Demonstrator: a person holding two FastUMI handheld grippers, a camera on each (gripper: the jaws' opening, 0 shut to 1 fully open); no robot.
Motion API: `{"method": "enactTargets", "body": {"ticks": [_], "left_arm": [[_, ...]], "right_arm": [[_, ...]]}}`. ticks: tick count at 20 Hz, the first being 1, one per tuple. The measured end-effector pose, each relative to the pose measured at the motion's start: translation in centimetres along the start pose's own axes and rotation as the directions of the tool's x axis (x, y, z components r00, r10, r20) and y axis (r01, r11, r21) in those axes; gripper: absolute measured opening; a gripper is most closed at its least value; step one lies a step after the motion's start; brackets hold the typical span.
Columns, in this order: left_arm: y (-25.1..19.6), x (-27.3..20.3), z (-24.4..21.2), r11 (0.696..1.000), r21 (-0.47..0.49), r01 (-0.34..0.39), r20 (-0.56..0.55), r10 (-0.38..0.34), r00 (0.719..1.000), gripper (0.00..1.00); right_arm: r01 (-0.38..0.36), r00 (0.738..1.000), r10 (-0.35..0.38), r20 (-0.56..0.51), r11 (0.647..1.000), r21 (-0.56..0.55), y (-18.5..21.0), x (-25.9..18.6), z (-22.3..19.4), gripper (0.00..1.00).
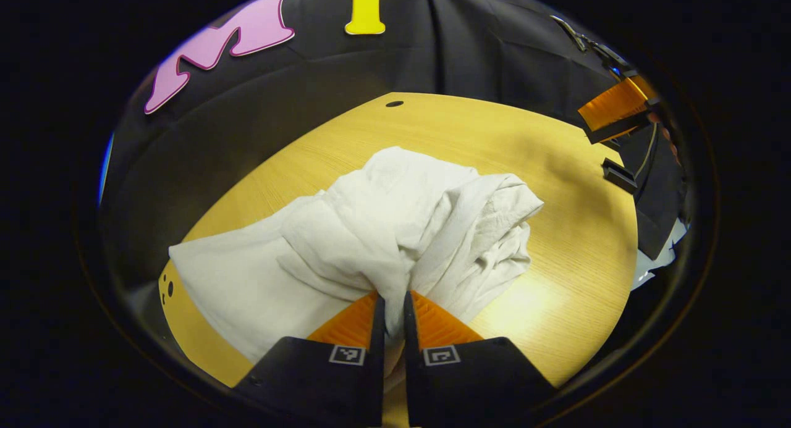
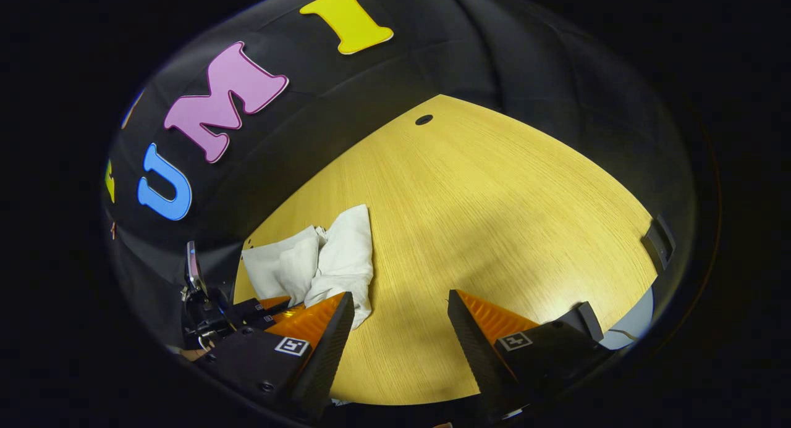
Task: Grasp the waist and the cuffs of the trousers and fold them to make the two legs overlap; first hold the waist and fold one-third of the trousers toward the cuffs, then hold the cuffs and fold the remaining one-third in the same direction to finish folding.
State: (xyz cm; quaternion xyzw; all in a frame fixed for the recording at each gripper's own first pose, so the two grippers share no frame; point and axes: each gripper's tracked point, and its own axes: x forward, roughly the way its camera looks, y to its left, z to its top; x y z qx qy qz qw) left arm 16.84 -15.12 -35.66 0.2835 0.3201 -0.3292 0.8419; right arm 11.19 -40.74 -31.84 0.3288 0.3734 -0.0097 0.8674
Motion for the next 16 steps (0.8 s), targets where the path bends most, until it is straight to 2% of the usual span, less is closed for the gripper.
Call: {"method": "enactTargets", "body": {"ticks": [1,3,4,6,8,11,13,16], "left_arm": [[0.0,-0.2,0.2,1.000,0.001,0.000,0.003,0.000,1.000,0.32],[0.0,-1.4,0.5,1.000,0.003,-0.012,0.009,0.012,1.000,0.48],[0.0,-2.1,0.8,1.000,0.003,-0.016,0.017,0.016,1.000,0.54],[0.2,-3.7,1.5,0.999,-0.008,-0.034,0.050,0.035,0.998,0.61],[0.5,-5.7,2.4,0.998,-0.034,-0.054,0.086,0.057,0.995,0.59],[2.0,-9.0,4.0,0.990,-0.104,-0.099,0.147,0.113,0.983,0.61],[3.3,-11.2,5.1,0.977,-0.167,-0.129,0.183,0.159,0.970,0.61],[6.2,-14.4,6.7,0.943,-0.285,-0.173,0.230,0.242,0.942,0.61]], "right_arm": [[0.000,1.000,0.001,0.003,1.000,-0.008,0.1,-0.2,0.1,0.94],[0.005,1.000,-0.005,0.023,1.000,-0.015,0.1,-1.1,0.7,0.94],[0.006,0.999,-0.006,0.036,1.000,-0.012,0.1,-1.7,1.0,0.94],[0.013,0.998,-0.012,0.066,1.000,-0.006,0.1,-2.7,1.4,0.94],[0.015,0.996,-0.015,0.087,1.000,-0.003,0.5,-3.8,1.5,0.94],[0.004,0.995,0.000,0.098,0.999,-0.041,2.3,-4.9,1.1,0.94],[-0.026,0.994,0.033,0.107,0.997,-0.066,4.7,-5.2,1.4,0.94],[-0.095,0.987,0.107,0.118,0.990,-0.106,9.1,-5.0,2.4,0.94]]}}
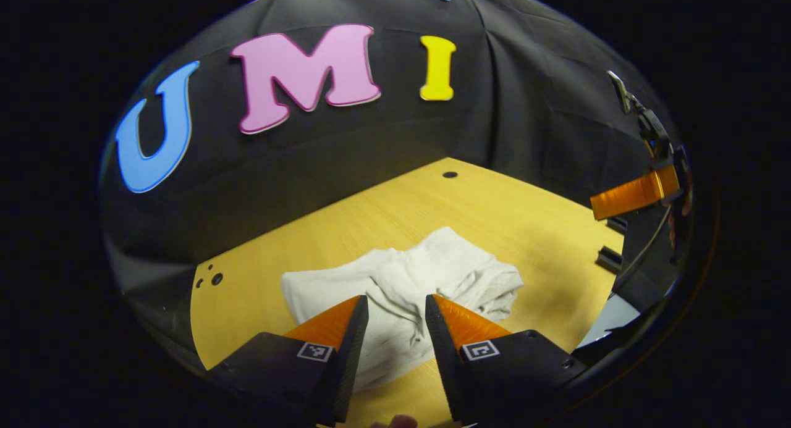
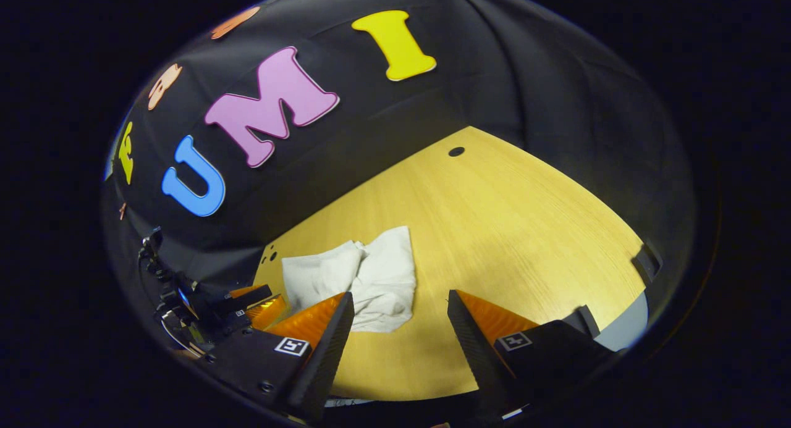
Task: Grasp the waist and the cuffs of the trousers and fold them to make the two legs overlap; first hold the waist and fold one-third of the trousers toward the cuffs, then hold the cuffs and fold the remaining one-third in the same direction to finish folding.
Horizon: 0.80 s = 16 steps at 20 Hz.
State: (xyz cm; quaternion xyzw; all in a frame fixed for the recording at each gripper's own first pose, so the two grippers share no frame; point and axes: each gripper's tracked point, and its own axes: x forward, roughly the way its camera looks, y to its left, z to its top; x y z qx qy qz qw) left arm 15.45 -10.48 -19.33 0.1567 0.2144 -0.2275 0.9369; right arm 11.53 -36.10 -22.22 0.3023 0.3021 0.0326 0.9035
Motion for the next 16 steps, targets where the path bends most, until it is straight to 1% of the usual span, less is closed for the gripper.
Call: {"method": "enactTargets", "body": {"ticks": [1,2,5,6,8,10,16], "left_arm": [[0.9,-0.7,1.0,0.999,-0.039,-0.024,0.026,0.025,0.999,0.59],[2.0,-1.2,1.9,0.996,-0.077,-0.044,0.048,0.048,0.998,0.61],[5.0,-3.1,3.7,0.981,-0.165,-0.103,0.090,0.119,0.989,0.62],[5.8,-3.4,3.8,0.976,-0.181,-0.118,0.096,0.137,0.986,0.62],[6.5,-4.1,3.7,0.973,-0.195,-0.122,0.097,0.143,0.985,0.63],[7.7,-4.9,3.1,0.965,-0.224,-0.140,0.092,0.164,0.982,0.63],[9.3,-5.3,2.5,0.947,-0.268,-0.179,0.081,0.207,0.975,0.63]], "right_arm": [[-0.025,1.000,0.026,0.004,1.000,-0.017,1.3,0.4,0.4,0.94],[-0.048,0.999,0.048,0.003,0.998,-0.038,2.5,0.9,0.9,0.94],[-0.100,0.995,0.100,0.003,0.992,-0.072,5.3,2.3,1.8,0.94],[-0.115,0.993,0.116,0.004,0.990,-0.077,6.1,2.8,2.2,0.94],[-0.138,0.990,0.139,0.007,0.987,-0.086,7.3,3.5,2.7,0.94],[-0.157,0.987,0.159,0.009,0.983,-0.096,8.4,4.2,3.2,0.94],[-0.159,0.987,0.160,0.002,0.982,-0.103,8.4,5.0,3.3,0.94]]}}
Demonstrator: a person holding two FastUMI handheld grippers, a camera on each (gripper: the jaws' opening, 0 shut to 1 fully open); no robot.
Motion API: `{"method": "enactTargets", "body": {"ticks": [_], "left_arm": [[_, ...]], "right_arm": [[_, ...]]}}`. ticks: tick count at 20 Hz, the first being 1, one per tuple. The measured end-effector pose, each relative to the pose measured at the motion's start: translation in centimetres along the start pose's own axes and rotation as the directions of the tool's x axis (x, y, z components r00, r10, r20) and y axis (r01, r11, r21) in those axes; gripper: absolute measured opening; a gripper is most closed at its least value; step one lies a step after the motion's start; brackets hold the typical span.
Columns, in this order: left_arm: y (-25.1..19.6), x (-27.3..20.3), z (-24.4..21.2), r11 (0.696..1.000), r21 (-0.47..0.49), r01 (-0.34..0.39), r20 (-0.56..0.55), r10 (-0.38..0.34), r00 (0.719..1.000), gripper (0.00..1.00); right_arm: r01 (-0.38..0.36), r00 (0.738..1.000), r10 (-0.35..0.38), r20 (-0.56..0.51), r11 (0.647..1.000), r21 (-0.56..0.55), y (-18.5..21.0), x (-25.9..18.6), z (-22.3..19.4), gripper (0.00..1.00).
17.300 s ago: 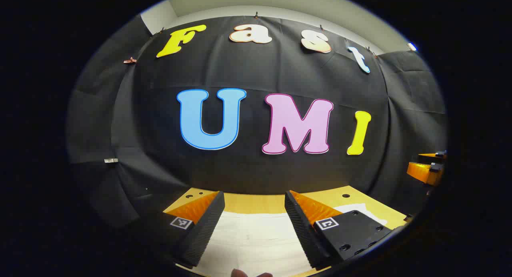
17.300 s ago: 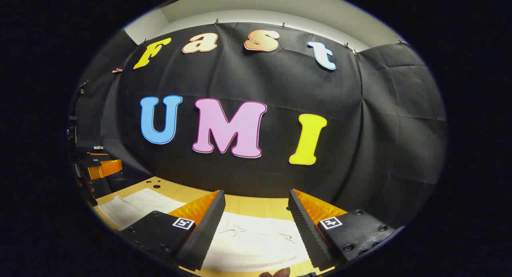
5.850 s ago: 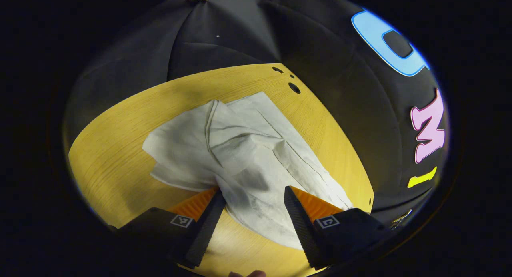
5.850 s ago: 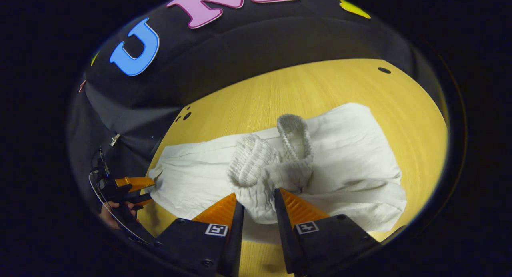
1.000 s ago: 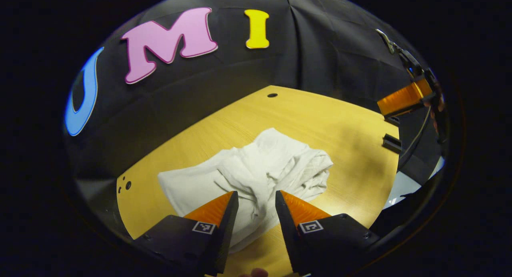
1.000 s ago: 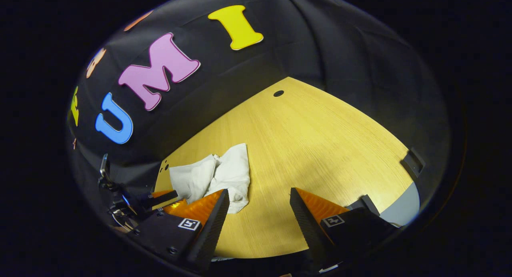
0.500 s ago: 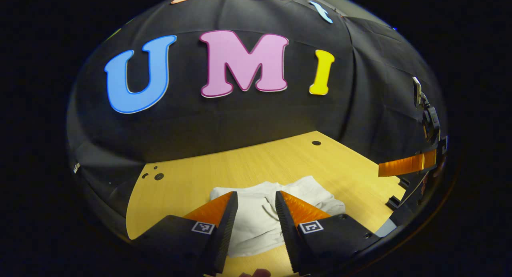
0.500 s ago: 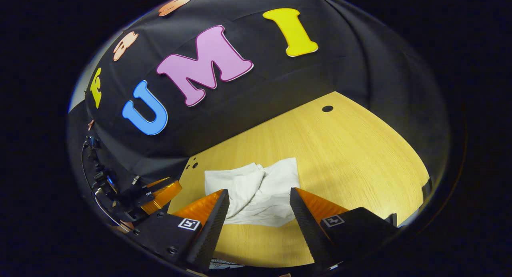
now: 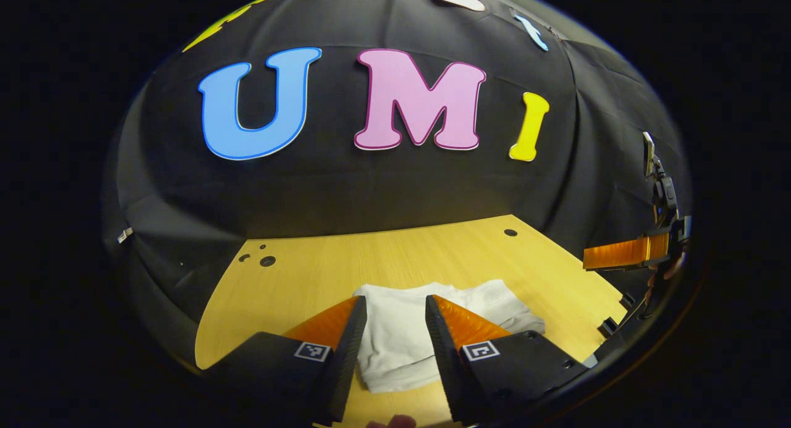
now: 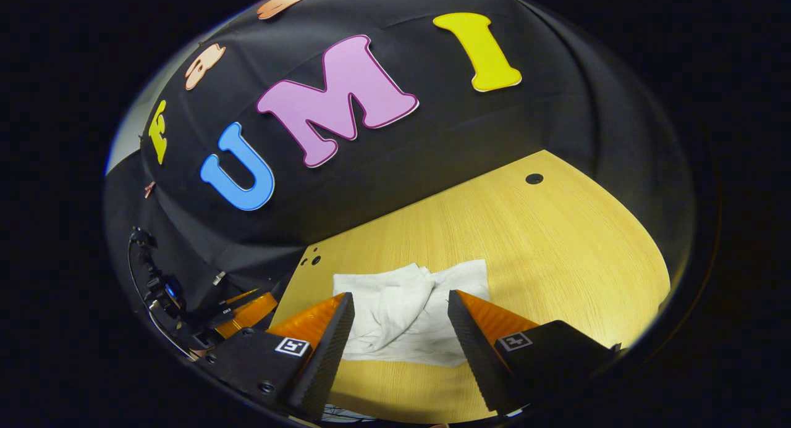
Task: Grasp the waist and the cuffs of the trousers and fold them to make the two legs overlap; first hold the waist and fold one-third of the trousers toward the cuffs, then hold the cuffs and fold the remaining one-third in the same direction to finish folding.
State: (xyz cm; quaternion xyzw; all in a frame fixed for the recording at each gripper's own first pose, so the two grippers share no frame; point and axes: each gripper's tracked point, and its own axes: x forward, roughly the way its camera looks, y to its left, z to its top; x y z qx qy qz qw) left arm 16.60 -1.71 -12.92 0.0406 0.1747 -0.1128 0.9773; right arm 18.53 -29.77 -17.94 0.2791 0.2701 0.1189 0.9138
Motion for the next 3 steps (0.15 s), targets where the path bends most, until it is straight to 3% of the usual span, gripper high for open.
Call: {"method": "enactTargets", "body": {"ticks": [3], "left_arm": [[0.05,0.01,0.00,1.000,0.000,-0.007,-0.001,0.007,1.000,0.63]], "right_arm": [[0.001,1.000,-0.001,-0.004,1.000,-0.004,-0.12,0.22,-0.15,0.94]]}}
